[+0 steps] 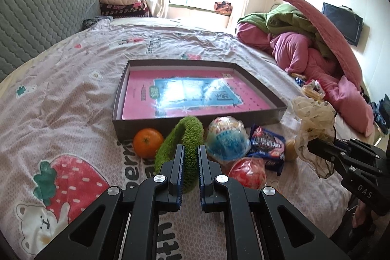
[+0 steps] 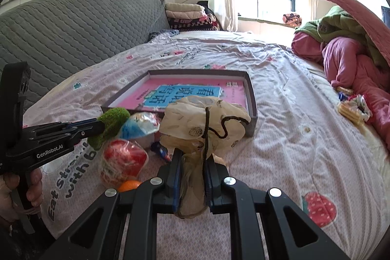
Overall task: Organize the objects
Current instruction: 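Lift the mesh bag with the right gripper while the left gripper carries the ring toward the tray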
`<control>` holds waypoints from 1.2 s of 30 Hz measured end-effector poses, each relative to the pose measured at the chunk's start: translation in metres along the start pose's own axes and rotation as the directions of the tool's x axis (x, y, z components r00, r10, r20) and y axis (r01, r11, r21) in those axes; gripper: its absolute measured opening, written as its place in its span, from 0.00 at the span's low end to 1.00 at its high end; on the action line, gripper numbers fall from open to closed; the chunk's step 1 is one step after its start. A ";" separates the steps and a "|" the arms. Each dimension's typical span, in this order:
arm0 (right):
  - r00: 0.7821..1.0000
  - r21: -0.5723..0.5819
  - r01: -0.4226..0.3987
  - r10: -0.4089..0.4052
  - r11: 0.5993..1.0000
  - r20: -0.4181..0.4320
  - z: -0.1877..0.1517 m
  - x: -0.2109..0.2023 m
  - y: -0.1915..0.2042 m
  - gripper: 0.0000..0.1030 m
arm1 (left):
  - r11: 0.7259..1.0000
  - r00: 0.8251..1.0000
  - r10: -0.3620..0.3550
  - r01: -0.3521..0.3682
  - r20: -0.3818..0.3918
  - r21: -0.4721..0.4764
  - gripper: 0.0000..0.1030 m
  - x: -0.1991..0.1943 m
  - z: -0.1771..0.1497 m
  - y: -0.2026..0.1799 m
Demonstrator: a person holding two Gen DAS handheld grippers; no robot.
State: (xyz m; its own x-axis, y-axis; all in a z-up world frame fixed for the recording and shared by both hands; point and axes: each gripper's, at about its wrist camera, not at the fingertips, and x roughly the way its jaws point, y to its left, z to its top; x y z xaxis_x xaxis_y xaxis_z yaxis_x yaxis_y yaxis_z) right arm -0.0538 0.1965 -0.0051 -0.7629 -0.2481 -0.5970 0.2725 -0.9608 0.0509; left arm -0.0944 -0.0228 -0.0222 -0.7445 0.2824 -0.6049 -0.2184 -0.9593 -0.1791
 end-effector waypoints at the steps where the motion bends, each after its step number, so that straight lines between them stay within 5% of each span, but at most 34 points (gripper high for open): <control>1: 1.000 -0.004 0.000 0.000 1.000 0.005 0.002 0.000 0.000 0.17 | 1.000 1.000 0.000 0.000 0.004 -0.002 0.09 0.000 0.002 0.000; 36: 1.000 -0.084 0.028 -0.027 0.996 0.013 0.051 0.066 0.004 0.17 | 0.999 0.997 0.002 0.001 0.076 -0.050 0.10 0.030 0.063 0.026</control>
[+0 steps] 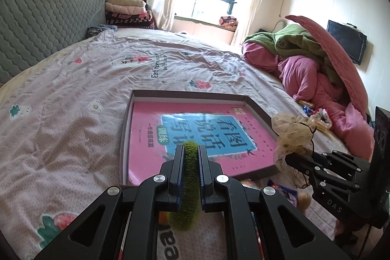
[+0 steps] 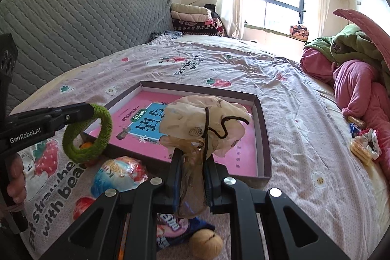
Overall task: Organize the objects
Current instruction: 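Lift the mesh bag with the right gripper while the left gripper carries the ring toward the tray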
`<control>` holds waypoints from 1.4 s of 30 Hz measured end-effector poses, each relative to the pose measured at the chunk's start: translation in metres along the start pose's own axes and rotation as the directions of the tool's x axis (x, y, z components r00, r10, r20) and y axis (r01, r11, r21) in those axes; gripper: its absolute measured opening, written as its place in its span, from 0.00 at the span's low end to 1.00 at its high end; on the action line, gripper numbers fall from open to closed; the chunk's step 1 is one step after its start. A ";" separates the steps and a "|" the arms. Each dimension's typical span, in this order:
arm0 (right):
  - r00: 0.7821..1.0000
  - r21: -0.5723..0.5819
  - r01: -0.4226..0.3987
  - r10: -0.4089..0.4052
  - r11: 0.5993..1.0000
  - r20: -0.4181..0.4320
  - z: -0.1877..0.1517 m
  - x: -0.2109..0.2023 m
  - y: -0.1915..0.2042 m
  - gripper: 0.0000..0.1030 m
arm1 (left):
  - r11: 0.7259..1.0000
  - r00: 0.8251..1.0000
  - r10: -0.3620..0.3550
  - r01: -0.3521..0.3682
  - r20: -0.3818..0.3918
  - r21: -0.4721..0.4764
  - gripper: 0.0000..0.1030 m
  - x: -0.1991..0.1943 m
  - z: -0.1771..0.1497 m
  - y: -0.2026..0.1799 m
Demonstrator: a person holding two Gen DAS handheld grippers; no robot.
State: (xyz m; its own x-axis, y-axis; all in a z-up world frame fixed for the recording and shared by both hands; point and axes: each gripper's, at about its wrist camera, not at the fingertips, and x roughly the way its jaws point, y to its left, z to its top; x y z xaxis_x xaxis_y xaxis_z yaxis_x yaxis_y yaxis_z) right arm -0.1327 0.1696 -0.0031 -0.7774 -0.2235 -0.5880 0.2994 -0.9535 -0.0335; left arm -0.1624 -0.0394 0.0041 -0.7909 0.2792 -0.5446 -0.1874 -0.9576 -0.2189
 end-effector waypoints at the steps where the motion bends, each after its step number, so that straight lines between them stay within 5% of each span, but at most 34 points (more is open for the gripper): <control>1: 1.000 -0.001 -0.001 0.001 1.000 -0.002 0.001 0.002 -0.001 0.17 | 1.000 1.000 0.003 -0.003 0.000 -0.003 0.10 0.002 0.001 0.001; 35: 0.992 0.041 -0.002 0.007 0.999 -0.124 0.007 0.065 -0.021 0.18 | 0.997 0.998 0.059 -0.059 -0.015 -0.050 0.08 0.054 0.025 0.032; 42: 0.990 0.074 0.002 0.009 0.997 -0.141 0.005 0.065 -0.025 0.28 | 0.997 0.998 0.057 -0.057 -0.010 -0.049 0.08 0.050 0.024 0.030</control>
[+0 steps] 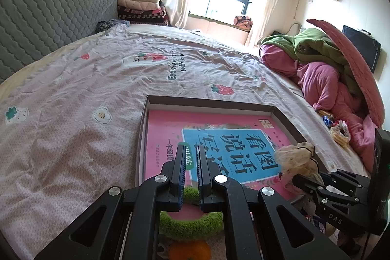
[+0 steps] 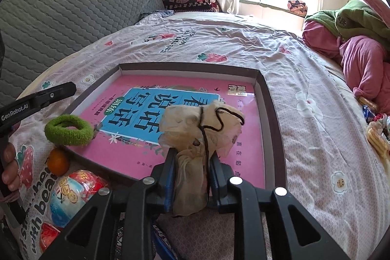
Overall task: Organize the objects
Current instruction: 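Lift the mesh bag with the right gripper while the left gripper carries the ring toward the tray, then open the right gripper over the tray while the left gripper releases the ring into it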
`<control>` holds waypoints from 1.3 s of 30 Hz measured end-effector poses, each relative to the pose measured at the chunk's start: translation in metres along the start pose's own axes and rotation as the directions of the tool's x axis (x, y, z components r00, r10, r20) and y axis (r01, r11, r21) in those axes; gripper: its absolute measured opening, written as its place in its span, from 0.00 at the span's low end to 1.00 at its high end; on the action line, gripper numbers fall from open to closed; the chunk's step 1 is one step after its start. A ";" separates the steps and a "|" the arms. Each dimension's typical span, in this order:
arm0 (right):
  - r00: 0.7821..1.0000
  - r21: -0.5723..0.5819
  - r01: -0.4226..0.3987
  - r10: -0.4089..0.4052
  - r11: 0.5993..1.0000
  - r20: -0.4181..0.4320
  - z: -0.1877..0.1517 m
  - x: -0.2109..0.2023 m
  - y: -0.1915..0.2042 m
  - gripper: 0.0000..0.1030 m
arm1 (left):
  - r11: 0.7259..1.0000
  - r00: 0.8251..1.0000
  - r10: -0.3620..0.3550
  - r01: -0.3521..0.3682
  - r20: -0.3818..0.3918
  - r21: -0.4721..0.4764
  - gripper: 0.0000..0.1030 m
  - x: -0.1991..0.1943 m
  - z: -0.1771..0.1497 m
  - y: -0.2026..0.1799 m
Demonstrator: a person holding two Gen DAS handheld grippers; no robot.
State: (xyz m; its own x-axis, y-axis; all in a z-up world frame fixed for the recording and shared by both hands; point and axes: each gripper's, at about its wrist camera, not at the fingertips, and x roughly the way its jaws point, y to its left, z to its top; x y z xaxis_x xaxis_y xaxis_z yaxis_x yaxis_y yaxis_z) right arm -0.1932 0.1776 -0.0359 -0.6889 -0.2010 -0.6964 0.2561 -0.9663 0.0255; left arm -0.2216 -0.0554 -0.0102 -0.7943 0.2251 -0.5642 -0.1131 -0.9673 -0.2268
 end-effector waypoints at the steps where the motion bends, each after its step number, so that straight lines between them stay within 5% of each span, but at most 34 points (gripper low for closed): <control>1: 1.000 0.006 0.002 -0.002 1.000 -0.003 0.000 0.000 -0.001 0.29 | 1.000 1.000 -0.004 0.004 -0.001 0.001 0.08 0.000 -0.001 -0.001; 11: 1.000 0.024 0.003 -0.003 1.000 -0.003 -0.001 -0.005 -0.004 0.44 | 1.000 1.000 -0.006 0.006 -0.013 0.010 0.08 -0.001 -0.006 -0.007; 18: 1.000 0.011 0.009 -0.009 1.000 0.004 -0.001 -0.009 -0.001 0.45 | 1.000 1.000 0.001 -0.001 -0.032 0.005 0.09 0.001 -0.010 -0.008; 39: 0.997 -0.014 -0.012 0.013 1.000 0.070 0.006 -0.022 0.004 0.50 | 1.000 0.999 0.001 -0.001 -0.036 -0.001 0.37 -0.006 -0.008 -0.011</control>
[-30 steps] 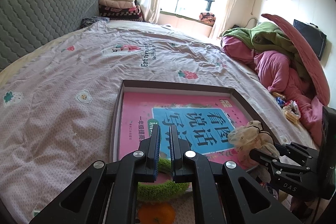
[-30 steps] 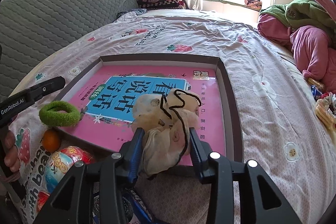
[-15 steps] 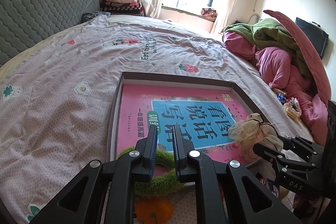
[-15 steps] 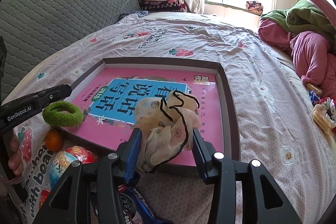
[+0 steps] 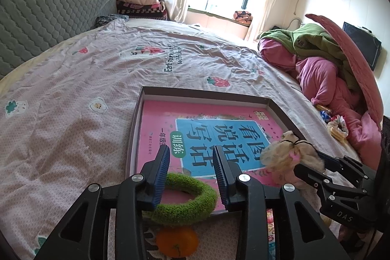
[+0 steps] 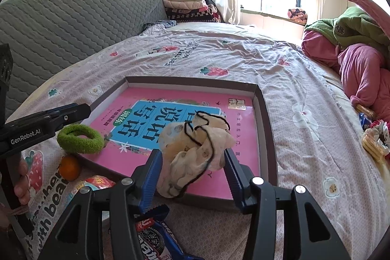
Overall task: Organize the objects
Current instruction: 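Open the right gripper over the tray while the left gripper releases the ring into it, then withdraw both grippers from the tray back toward the remaining objects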
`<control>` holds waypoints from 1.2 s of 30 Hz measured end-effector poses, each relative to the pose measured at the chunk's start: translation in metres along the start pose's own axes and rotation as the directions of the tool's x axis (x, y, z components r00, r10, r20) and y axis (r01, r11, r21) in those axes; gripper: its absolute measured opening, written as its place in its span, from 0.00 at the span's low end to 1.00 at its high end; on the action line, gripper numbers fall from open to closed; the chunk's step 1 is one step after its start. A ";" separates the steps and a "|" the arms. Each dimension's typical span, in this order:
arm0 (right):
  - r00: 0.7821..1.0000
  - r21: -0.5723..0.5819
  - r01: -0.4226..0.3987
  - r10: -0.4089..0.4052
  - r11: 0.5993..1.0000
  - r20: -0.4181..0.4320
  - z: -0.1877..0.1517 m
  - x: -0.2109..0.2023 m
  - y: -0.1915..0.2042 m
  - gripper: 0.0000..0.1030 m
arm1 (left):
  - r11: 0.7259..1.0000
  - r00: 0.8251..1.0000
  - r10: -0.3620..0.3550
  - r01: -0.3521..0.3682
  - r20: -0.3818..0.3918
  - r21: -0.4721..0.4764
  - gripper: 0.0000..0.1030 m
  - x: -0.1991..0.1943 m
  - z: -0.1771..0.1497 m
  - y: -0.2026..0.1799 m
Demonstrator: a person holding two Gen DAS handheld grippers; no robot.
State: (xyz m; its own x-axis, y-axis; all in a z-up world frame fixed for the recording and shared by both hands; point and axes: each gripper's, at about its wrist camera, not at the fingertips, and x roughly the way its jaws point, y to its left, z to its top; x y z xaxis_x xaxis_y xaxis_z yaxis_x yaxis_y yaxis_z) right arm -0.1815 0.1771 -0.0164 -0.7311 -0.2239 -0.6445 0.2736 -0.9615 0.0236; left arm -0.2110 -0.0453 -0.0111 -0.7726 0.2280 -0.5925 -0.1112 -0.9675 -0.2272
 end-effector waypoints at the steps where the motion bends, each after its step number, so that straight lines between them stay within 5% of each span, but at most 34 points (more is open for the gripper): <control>1: 1.000 -0.002 -0.001 0.001 1.000 0.005 0.000 -0.001 0.000 0.50 | 1.000 1.000 0.001 -0.001 0.000 -0.001 0.42 -0.001 0.000 0.000; 4: 1.000 -0.008 -0.002 0.002 1.000 0.021 0.002 -0.004 0.000 0.51 | 1.000 1.000 -0.011 0.011 -0.002 -0.011 0.51 -0.004 0.003 0.002; 18: 0.998 -0.003 0.004 -0.003 1.000 0.064 0.007 -0.016 -0.003 0.55 | 0.998 1.000 0.004 -0.002 0.029 -0.055 0.54 -0.025 0.014 0.021; 26: 0.996 0.006 -0.004 0.003 1.000 0.087 0.008 -0.029 -0.006 0.55 | 0.999 1.000 0.010 -0.009 0.028 -0.033 0.64 -0.035 0.008 0.014; 36: 0.992 0.009 -0.016 0.015 1.000 0.122 0.008 -0.048 -0.007 0.55 | 1.000 0.999 0.012 -0.011 0.033 -0.025 0.64 -0.052 -0.006 0.001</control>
State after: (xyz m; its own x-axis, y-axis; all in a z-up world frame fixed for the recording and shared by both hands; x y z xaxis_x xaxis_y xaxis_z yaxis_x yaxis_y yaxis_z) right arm -0.1532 0.1931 0.0200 -0.7978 -0.2557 -0.5461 0.2798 -0.9592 0.0404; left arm -0.1668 -0.0579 0.0149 -0.7943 0.2127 -0.5691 -0.0872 -0.9669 -0.2397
